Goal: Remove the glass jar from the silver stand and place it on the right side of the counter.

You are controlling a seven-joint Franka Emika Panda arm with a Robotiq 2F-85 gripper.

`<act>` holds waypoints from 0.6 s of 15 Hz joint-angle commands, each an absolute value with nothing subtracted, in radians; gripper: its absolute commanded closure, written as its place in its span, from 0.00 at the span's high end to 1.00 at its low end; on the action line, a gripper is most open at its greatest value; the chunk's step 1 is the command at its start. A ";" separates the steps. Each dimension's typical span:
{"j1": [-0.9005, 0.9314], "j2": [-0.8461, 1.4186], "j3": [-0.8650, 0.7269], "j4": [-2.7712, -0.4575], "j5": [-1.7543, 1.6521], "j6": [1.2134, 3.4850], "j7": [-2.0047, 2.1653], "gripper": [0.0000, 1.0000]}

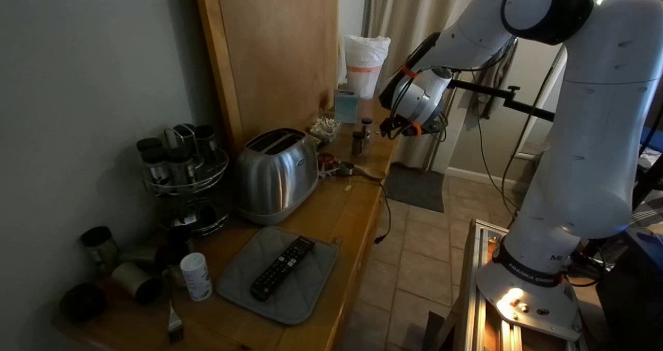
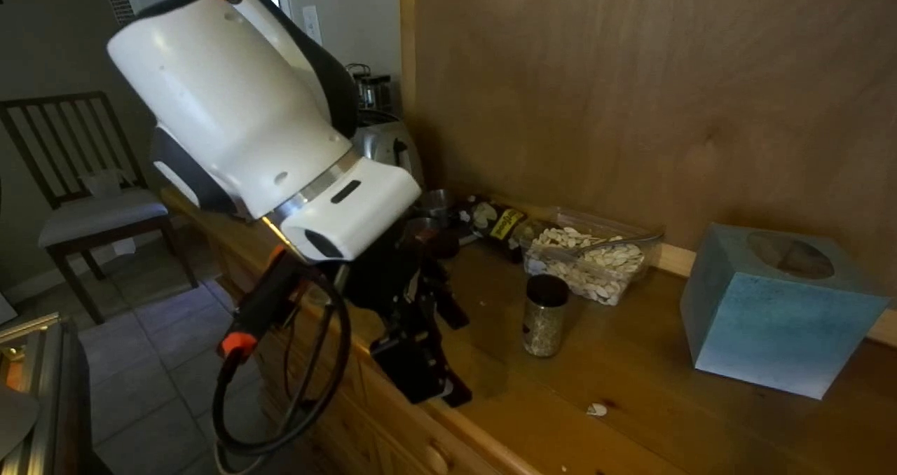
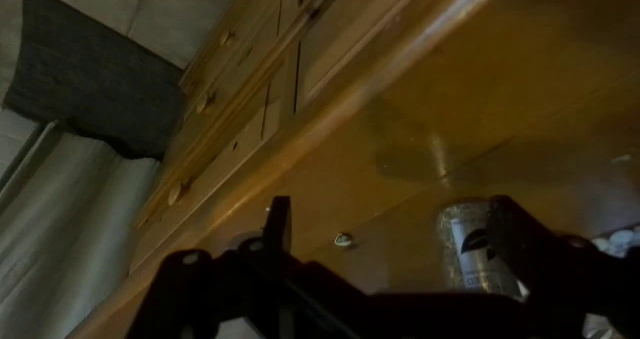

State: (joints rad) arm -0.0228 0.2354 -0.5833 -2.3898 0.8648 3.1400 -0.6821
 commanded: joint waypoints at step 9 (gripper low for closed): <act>0.661 0.121 -1.327 -2.262 0.124 2.605 -0.235 1.00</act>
